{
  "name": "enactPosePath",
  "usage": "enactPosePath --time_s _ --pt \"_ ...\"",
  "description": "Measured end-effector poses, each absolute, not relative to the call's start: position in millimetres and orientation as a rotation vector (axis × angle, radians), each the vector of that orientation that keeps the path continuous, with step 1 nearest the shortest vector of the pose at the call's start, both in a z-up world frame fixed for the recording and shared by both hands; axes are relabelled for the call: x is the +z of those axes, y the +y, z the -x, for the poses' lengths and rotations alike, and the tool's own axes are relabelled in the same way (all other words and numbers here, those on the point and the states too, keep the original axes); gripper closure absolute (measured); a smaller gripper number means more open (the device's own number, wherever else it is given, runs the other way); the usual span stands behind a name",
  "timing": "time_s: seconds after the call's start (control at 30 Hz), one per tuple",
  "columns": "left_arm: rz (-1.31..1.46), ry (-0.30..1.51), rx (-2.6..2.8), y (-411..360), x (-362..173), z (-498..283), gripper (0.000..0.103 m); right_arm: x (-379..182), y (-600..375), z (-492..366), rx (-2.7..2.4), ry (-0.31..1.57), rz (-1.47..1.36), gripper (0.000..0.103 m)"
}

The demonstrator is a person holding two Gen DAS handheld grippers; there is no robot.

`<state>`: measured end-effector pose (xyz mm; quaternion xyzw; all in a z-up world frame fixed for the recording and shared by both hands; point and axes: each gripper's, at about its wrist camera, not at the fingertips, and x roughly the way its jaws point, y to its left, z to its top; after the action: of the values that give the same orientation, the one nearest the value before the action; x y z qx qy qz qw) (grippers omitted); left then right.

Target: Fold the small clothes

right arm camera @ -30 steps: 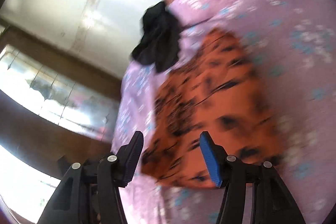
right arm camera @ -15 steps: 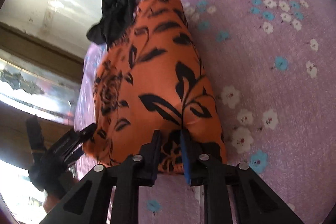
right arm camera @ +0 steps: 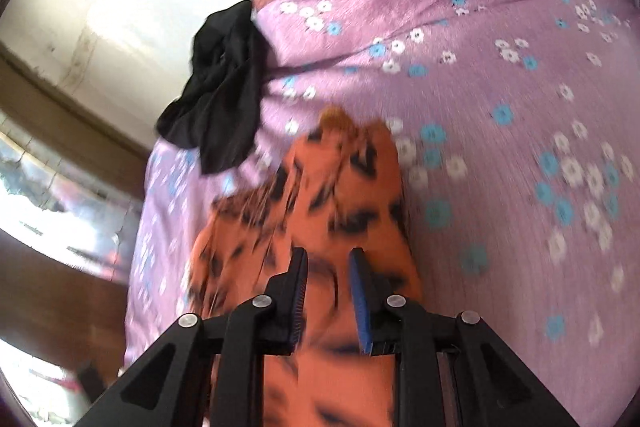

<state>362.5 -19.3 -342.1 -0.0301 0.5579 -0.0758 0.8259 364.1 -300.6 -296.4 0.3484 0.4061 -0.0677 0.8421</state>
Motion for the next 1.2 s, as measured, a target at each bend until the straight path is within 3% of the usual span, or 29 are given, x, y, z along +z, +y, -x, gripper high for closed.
enactPosePath --time_s 0.2,0.27,0.3,0.5,0.87,1.2 --pt "0.064 1.201 -0.162 -21 -344 -366 0.011 -341 -305 -405 -0.204 0.936 -0.703 0.083" --pt "0.067 1.205 -0.158 -21 -344 -367 0.011 -334 -303 -408 -0.218 0.952 -0.692 0.083" --pt "0.071 1.207 -0.158 -20 -344 -367 0.011 -327 -301 -409 -0.221 0.96 -0.679 0.078" --pt "0.081 1.204 -0.153 -19 -344 -364 0.011 -294 -260 -422 -0.01 0.906 -0.652 0.079" --pt "0.071 1.205 -0.153 -20 -343 -364 0.01 -334 -213 -467 0.008 1.018 -0.609 0.08" --pt "0.016 1.17 -0.111 -26 -341 -361 0.009 -297 -238 -404 0.067 0.955 -0.656 0.078"
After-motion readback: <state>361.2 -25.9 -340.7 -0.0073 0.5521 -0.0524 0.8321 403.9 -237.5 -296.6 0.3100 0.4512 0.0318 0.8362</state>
